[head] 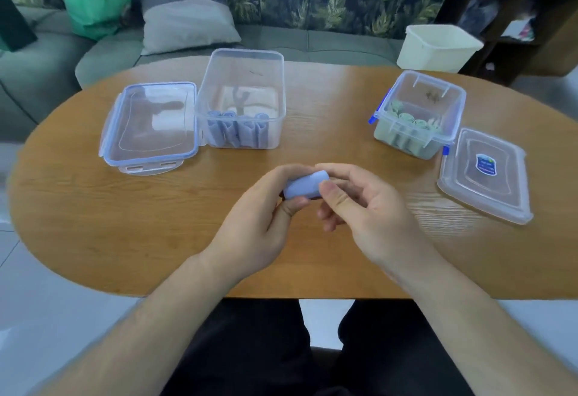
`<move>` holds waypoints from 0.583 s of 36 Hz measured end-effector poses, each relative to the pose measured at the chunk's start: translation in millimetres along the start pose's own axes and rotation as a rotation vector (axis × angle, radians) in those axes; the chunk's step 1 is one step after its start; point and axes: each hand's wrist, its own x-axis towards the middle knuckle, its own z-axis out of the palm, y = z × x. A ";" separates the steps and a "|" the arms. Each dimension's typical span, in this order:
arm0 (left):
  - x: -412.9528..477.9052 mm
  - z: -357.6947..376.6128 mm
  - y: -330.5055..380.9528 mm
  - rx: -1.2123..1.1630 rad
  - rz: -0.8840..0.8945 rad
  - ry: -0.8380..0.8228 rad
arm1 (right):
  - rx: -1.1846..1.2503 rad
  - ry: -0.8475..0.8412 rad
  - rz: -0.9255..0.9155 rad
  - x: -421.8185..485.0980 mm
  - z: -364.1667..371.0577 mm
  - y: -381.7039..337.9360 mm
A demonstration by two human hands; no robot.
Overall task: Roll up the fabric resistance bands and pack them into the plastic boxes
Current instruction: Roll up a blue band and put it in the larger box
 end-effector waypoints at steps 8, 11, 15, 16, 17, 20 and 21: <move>1.4 0.8 -16.2 0.042 -0.014 0.145 | 0.172 -0.075 0.175 35.6 0.4 -11.9; 3.6 -2.0 -21.8 0.042 -0.053 0.196 | 0.082 -0.100 0.154 49.8 5.4 -17.8; 15.9 -5.0 -33.5 0.071 -0.098 0.320 | -0.129 -0.108 0.050 78.8 13.4 -36.4; 21.1 -6.4 -38.4 0.136 -0.106 0.363 | -0.232 -0.092 0.000 88.9 14.7 -43.0; 26.7 -7.7 -44.3 0.230 -0.107 0.398 | -0.357 -0.070 -0.063 100.4 15.4 -49.8; 44.3 -13.6 -62.5 0.554 -0.076 0.400 | -0.677 -0.029 -0.240 136.8 14.8 -70.1; 49.4 -15.8 -69.1 0.635 -0.065 0.379 | -0.752 -0.041 -0.276 149.0 15.4 -76.2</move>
